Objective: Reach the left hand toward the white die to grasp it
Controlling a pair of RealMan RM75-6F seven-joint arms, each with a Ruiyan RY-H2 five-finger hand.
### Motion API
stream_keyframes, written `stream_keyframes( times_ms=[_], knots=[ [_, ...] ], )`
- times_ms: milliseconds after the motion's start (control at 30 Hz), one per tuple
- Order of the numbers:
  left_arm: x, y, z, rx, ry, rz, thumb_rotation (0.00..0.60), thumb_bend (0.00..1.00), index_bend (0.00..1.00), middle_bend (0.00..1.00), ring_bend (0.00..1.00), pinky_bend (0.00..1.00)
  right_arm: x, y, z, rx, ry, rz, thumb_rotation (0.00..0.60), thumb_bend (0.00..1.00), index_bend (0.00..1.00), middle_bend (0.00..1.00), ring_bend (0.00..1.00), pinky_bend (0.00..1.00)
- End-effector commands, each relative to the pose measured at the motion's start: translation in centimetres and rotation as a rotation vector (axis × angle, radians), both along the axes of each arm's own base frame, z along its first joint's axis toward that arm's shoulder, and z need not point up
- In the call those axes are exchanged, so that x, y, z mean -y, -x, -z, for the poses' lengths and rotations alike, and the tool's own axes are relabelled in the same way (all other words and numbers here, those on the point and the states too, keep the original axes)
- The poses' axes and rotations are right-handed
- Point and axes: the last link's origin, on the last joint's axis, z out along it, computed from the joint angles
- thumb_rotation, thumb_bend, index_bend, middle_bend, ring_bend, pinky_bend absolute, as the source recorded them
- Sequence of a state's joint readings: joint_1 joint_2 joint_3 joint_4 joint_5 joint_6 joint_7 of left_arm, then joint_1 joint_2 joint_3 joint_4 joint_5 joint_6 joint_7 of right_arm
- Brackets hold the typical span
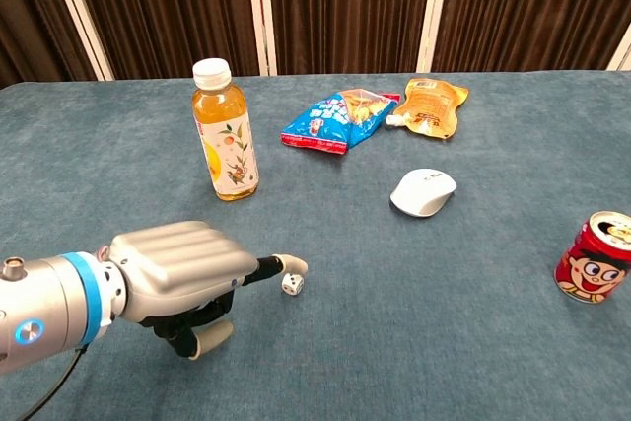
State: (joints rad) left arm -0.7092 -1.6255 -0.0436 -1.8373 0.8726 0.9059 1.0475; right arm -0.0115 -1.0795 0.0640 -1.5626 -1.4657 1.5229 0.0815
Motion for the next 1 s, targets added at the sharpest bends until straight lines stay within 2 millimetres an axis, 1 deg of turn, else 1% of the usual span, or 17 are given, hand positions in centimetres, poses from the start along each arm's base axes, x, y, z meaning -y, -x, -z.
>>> stream_keyframes(
  times_ms=[33,200,467,533,667,833,1000],
  knots=[
    [0.2,0.1,0.1,-0.006,0.000,0.000,0.600,0.58,0.00,0.86,0.88,0.88,-0.1,0.0,0.2,-0.002,-0.002,-0.001,0.600,0.01,0.06,0.00,0.00,0.00],
    [0.4,0.2,0.0,-0.010,0.001,-0.005,0.600,0.58,0.00,0.86,0.88,0.88,0.2,0.1,0.3,-0.002,-0.004,-0.006,0.600,0.01,0.06,0.00,0.00,0.00],
    [1.2,1.2,0.2,-0.041,0.020,-0.015,0.600,0.59,0.00,0.86,0.88,0.88,0.2,0.1,0.5,-0.003,-0.009,-0.018,0.600,0.00,0.06,0.00,0.00,0.00],
    [1.3,1.4,0.2,-0.046,0.023,-0.021,0.600,0.59,0.00,0.86,0.88,0.88,0.0,0.0,0.2,-0.004,-0.007,-0.023,0.600,0.01,0.06,0.00,0.00,0.00],
    [1.9,2.0,0.0,-0.047,0.027,-0.029,0.600,0.59,0.00,0.86,0.88,0.88,0.1,-0.6,0.4,-0.006,-0.011,-0.032,0.600,0.00,0.06,0.00,0.00,0.00],
    [3.2,2.6,-1.1,-0.032,0.030,-0.020,0.600,0.59,0.00,0.86,0.88,0.88,-0.1,-0.9,0.4,-0.010,-0.010,-0.038,0.600,0.00,0.06,0.00,0.00,0.00],
    [4.1,3.0,-3.0,0.024,0.000,-0.003,0.600,0.58,0.00,0.86,0.87,0.88,-0.2,-1.2,0.5,-0.012,-0.007,-0.048,0.600,0.01,0.06,0.00,0.00,0.00]
  ],
)
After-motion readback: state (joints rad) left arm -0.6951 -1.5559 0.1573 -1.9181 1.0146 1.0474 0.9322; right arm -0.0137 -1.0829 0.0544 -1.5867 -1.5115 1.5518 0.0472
